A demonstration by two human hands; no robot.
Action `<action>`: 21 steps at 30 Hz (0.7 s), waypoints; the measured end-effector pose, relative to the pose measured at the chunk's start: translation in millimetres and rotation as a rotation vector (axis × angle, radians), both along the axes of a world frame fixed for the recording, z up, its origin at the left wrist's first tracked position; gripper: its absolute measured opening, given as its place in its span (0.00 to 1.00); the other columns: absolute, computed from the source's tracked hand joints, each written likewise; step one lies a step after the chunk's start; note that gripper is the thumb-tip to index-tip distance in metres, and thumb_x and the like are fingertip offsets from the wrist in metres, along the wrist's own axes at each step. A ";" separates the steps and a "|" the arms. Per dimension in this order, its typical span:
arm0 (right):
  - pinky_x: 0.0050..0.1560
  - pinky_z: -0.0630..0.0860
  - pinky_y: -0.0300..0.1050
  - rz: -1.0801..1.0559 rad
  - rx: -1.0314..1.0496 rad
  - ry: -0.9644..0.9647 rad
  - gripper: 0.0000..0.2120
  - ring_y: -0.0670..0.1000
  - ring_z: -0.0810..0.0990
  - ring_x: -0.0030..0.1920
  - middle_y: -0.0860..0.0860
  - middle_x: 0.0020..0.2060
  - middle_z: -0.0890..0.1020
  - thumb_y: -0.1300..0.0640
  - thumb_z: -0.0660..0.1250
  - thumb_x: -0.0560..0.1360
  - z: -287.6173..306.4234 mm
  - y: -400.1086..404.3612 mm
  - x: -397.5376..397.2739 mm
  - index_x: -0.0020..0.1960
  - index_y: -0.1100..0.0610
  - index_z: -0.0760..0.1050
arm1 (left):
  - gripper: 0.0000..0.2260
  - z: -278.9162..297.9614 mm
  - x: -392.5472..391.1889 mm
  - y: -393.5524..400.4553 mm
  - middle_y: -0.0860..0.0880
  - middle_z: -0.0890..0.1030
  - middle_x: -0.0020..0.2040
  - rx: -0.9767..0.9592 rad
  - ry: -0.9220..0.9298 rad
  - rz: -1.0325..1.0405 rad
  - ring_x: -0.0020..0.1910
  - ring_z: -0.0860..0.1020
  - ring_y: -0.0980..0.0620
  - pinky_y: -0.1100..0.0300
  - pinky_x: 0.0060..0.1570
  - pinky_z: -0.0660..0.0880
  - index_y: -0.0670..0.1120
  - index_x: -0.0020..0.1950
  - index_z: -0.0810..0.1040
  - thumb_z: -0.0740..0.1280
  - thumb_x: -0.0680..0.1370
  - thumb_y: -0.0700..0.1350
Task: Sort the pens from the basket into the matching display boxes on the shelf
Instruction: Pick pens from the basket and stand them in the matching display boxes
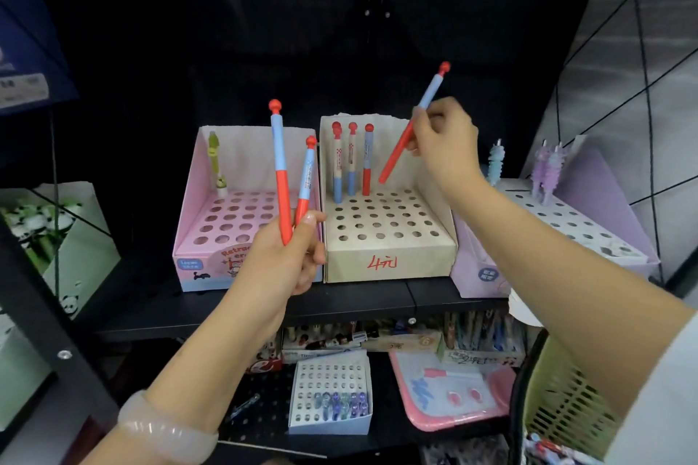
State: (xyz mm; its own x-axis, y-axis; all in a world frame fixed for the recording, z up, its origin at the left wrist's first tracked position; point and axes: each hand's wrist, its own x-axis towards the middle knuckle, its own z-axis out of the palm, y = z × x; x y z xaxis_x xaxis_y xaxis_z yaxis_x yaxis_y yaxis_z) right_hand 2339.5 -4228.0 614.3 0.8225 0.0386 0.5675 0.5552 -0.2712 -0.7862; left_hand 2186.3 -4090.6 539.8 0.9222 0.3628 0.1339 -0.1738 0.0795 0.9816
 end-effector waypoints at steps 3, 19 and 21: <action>0.48 0.79 0.54 -0.091 -0.227 -0.017 0.08 0.54 0.82 0.40 0.56 0.39 0.82 0.53 0.60 0.79 -5.9 1.2 17.0 0.48 0.59 0.70 | 0.09 -1.8 0.0 -0.2 0.53 0.73 0.25 -0.023 -0.007 -0.020 0.20 0.63 0.58 0.67 0.18 0.59 0.47 0.53 0.75 0.57 0.81 0.47; 0.30 0.61 0.39 -0.122 -0.805 0.025 0.08 0.48 0.69 0.31 0.49 0.30 0.70 0.58 0.55 0.80 -33.2 26.1 30.5 0.48 0.60 0.70 | 0.09 -5.3 -5.7 5.7 0.52 0.76 0.29 -0.023 0.014 -0.014 0.23 0.67 0.59 0.68 0.22 0.63 0.49 0.53 0.77 0.58 0.81 0.44; 0.30 0.63 0.40 -0.137 -0.777 0.061 0.07 0.51 0.72 0.34 0.49 0.31 0.71 0.57 0.56 0.79 -34.3 27.2 25.6 0.49 0.59 0.70 | 0.09 -5.4 -6.3 5.5 0.52 0.77 0.29 -0.019 0.011 -0.016 0.23 0.67 0.59 0.68 0.22 0.64 0.49 0.53 0.77 0.58 0.81 0.45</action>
